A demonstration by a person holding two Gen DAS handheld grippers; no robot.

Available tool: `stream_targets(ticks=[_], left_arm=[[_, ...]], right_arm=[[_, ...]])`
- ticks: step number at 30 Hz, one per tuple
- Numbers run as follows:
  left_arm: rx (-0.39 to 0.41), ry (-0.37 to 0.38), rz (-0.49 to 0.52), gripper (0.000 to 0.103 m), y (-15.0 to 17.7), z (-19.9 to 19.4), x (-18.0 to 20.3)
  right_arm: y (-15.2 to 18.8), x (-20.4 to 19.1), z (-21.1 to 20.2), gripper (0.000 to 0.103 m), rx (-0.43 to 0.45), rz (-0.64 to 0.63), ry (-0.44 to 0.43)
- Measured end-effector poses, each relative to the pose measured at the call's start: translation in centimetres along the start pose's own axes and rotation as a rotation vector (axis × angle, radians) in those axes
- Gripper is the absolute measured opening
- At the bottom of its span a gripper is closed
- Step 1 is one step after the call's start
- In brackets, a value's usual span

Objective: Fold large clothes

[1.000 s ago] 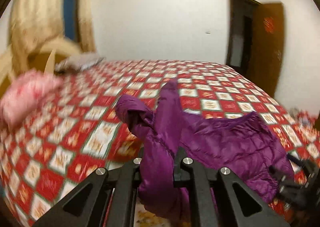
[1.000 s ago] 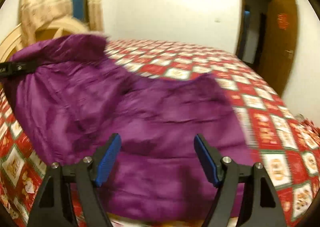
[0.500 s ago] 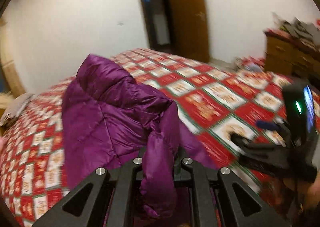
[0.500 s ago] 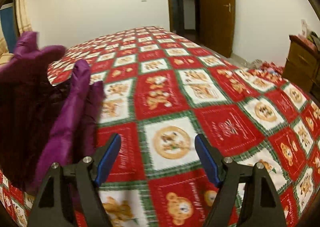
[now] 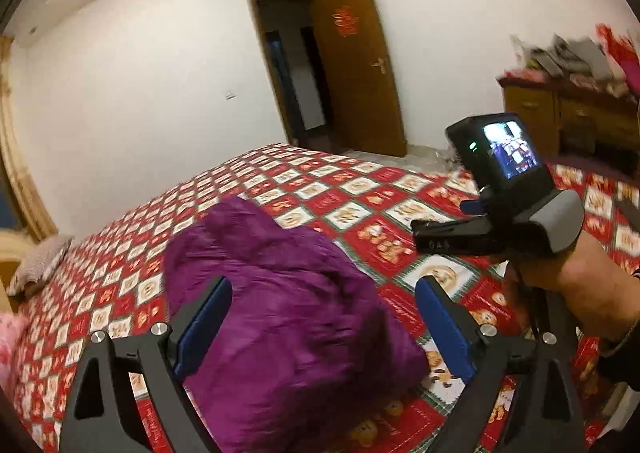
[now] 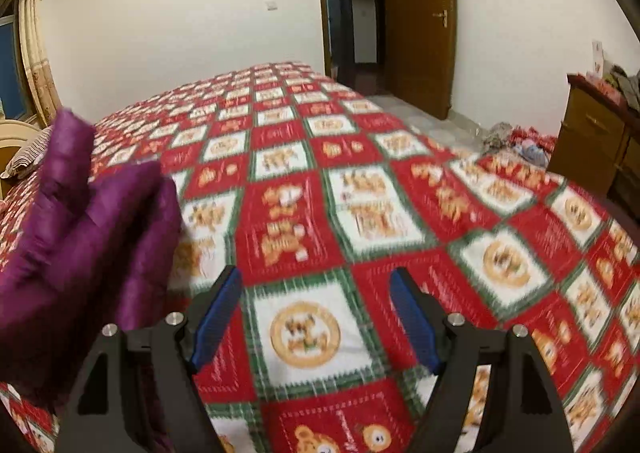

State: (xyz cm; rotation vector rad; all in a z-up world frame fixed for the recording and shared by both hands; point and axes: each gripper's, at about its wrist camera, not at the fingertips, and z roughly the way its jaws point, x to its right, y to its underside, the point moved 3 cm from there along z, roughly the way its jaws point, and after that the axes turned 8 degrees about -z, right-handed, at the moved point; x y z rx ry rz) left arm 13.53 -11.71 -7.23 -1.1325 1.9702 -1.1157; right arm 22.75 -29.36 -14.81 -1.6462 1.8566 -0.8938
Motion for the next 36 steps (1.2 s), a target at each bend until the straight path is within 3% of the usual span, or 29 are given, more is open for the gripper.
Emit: stream_targets(ticks=[2,4,8,12,14,17,22,28,36], left_arm=[[-0.018,-0.063,-0.066,0.093,-0.4,0.7,-2.8],[-0.064,-0.190,-0.158,0.093,-0.4,2.6,-7.1],[-0.138,-0.399,-0.381,0.093,0.0,6.9,-15.6],[-0.209,-0.546,-0.577,0.093,1.4,9.8,-21.4],[-0.220,-0.553,-0.625,0.093,2.0,11.1,-22.0],[-0.219,-0.492,-0.636,0.093,2.5,13.5,-21.2],[-0.252,-0.420,-0.593,0.093,2.5,17.1,-18.5],[-0.276,-0.400,-0.465,0.094,3.2,19.9,-15.0],[-0.291,-0.376,-0.514,0.098,4.4,21.6,-15.5]], right_arm=[[-2.4,-1.4,-1.0,0.073,0.013,-0.033,-0.023],[-4.8,-3.4,-1.8,0.059,0.023,-0.064,-0.064],[-9.2,-9.3,-3.1,0.056,0.047,-0.124,-0.165],[-12.1,-15.4,-1.6,0.048,-0.018,-0.147,-0.217],[-12.3,-17.8,0.3,0.047,-0.070,-0.148,-0.180],[-10.9,-19.3,3.4,0.047,-0.120,-0.162,-0.135],[-6.4,-16.1,6.4,0.045,-0.154,-0.103,-0.074],[-3.7,-12.8,7.4,0.044,-0.090,-0.019,-0.109],[-2.9,-12.4,9.0,0.044,-0.069,-0.006,-0.124]])
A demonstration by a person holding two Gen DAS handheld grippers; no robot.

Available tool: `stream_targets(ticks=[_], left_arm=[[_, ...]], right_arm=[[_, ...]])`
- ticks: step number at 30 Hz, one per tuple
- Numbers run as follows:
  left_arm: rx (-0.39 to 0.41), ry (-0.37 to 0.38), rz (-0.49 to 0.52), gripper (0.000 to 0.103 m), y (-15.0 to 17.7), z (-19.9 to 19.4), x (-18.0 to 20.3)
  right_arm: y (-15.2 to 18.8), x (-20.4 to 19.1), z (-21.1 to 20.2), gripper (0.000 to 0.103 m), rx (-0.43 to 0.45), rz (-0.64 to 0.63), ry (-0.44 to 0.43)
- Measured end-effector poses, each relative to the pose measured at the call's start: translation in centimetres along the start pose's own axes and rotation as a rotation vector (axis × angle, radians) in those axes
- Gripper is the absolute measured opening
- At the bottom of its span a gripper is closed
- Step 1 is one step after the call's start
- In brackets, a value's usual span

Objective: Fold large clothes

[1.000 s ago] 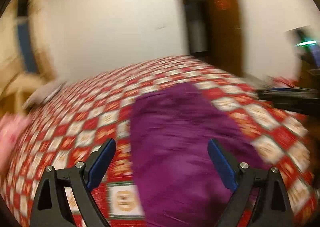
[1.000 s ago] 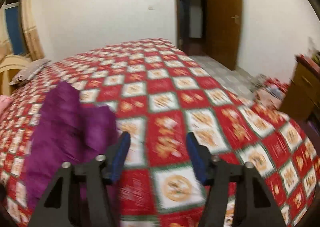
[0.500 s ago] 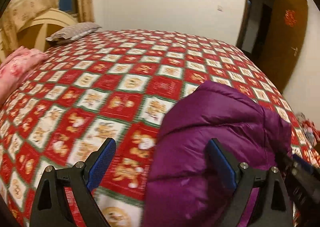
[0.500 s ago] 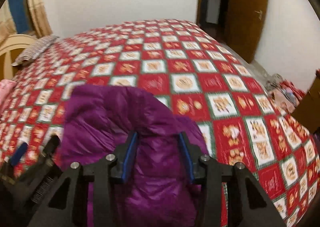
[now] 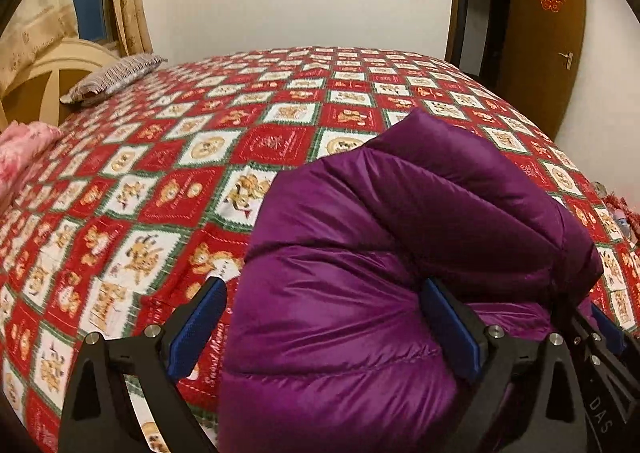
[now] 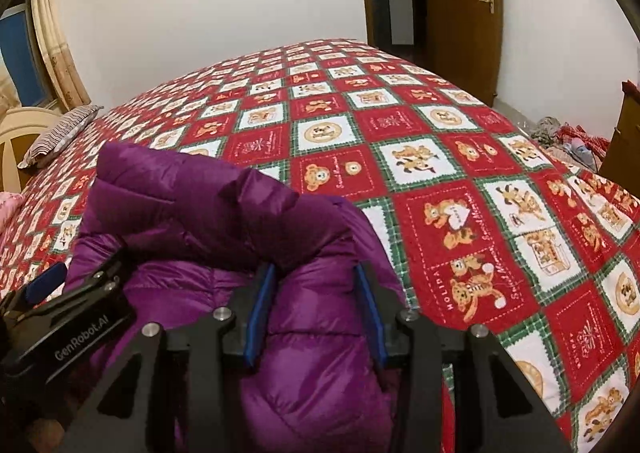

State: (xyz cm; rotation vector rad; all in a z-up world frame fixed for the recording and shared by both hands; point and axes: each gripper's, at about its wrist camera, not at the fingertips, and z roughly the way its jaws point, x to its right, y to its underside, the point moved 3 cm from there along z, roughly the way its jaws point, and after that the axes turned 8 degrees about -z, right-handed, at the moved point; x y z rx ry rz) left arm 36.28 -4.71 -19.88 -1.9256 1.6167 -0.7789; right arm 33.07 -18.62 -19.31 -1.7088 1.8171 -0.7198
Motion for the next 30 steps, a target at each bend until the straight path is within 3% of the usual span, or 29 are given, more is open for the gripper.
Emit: stream_targets(ticks=[19,22,26,28,30], left_arm=[[0.004,0.008,-0.003,0.098,0.7,0.8,0.1],[-0.016,0.007,-0.005,0.098,-0.1,-0.4,-0.3],[0.103,0.031,-0.048,0.098,-3.0,-3.8,-1.2],[0.110,0.036,-0.062,0.098,-4.5,-3.6,-1.2],[0.081,-0.001,-0.040,0.098,-4.9,-1.8,-0.9]], right_arm=[[0.9,0.3,1.7,0.044,-0.029,0.008,-0.025],[0.2,0.3,0.2,0.044,-0.042,-0.010,0.014],[-3.0,0.0,-4.1,0.044,0.078,-0.016,0.050],[-4.4,-0.6,-4.9,0.044,0.120,-0.009,0.009],[-4.9,-1.1,-3.2,0.044,0.101,0.005,-0.037]])
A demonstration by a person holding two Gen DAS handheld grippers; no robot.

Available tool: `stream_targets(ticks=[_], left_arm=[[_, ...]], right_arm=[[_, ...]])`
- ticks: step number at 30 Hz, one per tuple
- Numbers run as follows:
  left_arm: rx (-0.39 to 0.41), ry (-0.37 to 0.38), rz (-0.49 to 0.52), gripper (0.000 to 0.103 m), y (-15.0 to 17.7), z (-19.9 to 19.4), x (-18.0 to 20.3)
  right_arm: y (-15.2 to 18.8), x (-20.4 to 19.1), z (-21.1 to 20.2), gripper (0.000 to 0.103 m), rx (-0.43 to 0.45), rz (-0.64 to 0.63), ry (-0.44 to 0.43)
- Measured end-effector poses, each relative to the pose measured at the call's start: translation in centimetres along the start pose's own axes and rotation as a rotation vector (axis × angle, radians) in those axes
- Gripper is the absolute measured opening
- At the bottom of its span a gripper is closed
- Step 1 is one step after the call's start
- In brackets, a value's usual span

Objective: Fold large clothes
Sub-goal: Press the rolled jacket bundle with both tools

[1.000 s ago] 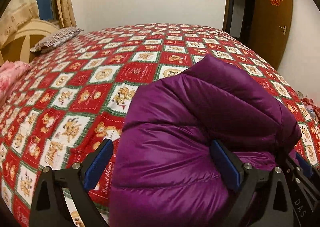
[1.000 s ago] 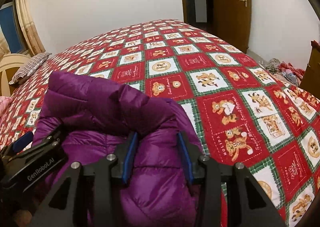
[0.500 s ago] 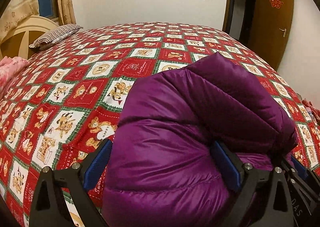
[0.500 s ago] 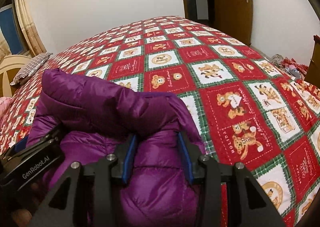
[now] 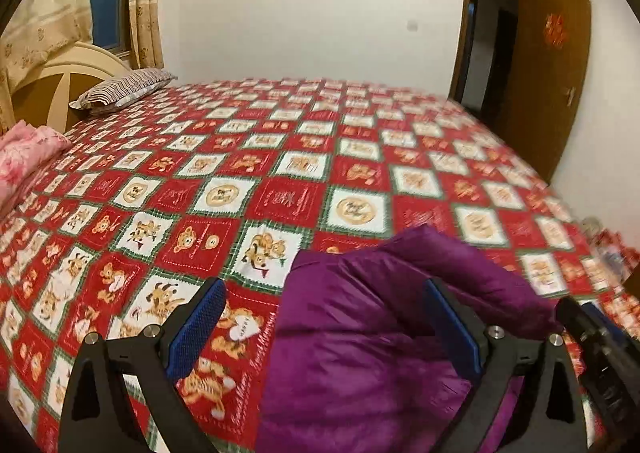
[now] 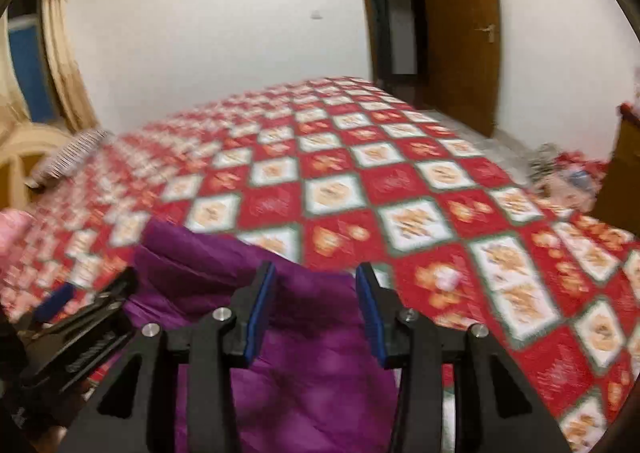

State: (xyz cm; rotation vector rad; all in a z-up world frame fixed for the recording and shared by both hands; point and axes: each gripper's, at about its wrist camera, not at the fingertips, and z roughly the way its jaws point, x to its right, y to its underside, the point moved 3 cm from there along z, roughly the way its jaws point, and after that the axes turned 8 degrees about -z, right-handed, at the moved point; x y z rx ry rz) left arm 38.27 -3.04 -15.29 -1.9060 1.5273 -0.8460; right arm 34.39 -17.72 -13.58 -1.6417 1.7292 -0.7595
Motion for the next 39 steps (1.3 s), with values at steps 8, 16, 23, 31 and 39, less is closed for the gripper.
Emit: stream_targets(ticks=[8,16,23,31,39], left_arm=[[-0.068,-0.021,0.022,0.102,3.2,4.1,0.2],[-0.088,-0.028,0.026,0.102,3.9,4.9,0.4],[-0.120,-0.042,0.041,0.102,4.3,5.6,0.7],[-0.129,-0.044,0.045,0.102,4.4,5.9,0.7],[-0.138,-0.043,0.044,0.102,4.5,6.2,0.7]], right_arm=[[4.0,1.1,5.7,0.020,-0.096,0.028,-0.035],[4.4,1.4,6.8,0.020,-0.101,0.034,-0.050],[4.7,1.4,7.2,0.019,-0.118,0.032,-0.045],[4.8,1.2,7.4,0.019,-0.124,0.021,-0.023],[4.9,1.0,7.6,0.019,-0.131,0.005,-0.007]])
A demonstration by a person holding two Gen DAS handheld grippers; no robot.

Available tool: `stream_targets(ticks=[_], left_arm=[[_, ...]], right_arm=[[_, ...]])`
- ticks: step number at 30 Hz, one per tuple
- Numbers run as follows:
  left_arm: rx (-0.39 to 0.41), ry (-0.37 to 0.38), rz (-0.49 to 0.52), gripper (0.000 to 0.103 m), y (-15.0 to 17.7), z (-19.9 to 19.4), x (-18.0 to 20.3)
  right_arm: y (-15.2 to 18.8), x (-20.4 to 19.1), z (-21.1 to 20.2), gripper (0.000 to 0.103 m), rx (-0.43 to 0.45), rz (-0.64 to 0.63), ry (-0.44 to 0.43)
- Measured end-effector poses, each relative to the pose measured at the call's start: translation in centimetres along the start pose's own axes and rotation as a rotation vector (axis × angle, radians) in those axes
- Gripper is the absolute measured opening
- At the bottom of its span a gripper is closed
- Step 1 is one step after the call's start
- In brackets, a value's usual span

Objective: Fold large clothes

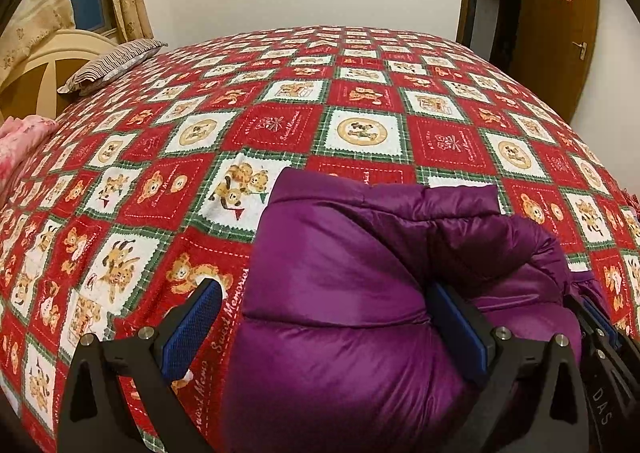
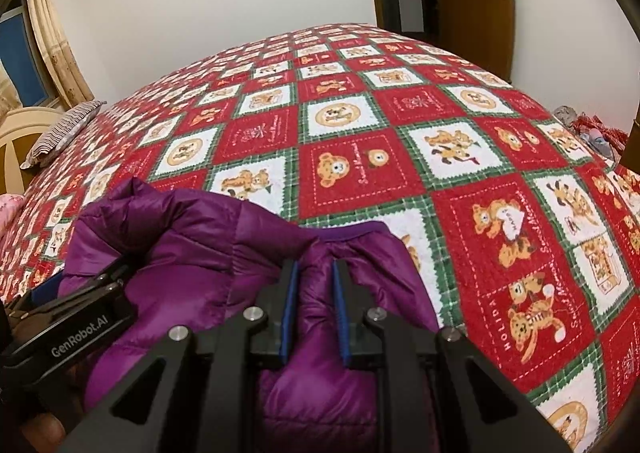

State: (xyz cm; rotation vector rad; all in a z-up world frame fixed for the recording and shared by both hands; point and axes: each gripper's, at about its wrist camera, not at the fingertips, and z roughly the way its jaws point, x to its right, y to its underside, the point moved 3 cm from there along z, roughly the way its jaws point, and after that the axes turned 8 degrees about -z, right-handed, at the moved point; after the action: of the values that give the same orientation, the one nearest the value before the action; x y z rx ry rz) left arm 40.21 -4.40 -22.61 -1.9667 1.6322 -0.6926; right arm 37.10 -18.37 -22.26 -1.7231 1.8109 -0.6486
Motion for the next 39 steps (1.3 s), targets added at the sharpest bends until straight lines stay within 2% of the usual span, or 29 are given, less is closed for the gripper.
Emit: stream_targets(ticks=[27,31,33,34,36,37,39], left_arm=[[-0.003,-0.003,0.002,0.102,0.1,0.3,0.0],[-0.038,0.019,-0.008,0.102,-0.2,0.4,-0.1],[-0.086,0.041,-0.021,0.102,-0.4,-0.7,-0.7],[-0.080,0.051,-0.036,0.102,-0.4,-1.8,-1.2],[-0.022,0.105,-0.057,0.102,-0.1,-5.2,-2.2],[0.008,0.131,-0.056,0.102,0.5,-6.8,-2.7],[0.020,0.139,-0.034,0.102,2.2,-7.7,-3.2]], right_arm=[[-0.1,-0.3,0.5,0.019,-0.009,-0.024,0.034],[-0.2,-0.4,0.6,0.019,-0.022,-0.037,0.044],[-0.4,-0.5,0.4,0.020,-0.033,-0.051,0.042],[-0.5,-0.5,-0.1,0.020,-0.037,-0.063,0.037],[-0.7,-0.2,-2.7,0.021,0.013,-0.040,0.025],[-0.5,-0.1,-4.8,0.026,0.065,-0.023,0.014],[0.2,-0.2,-6.6,0.033,0.096,-0.016,-0.002]])
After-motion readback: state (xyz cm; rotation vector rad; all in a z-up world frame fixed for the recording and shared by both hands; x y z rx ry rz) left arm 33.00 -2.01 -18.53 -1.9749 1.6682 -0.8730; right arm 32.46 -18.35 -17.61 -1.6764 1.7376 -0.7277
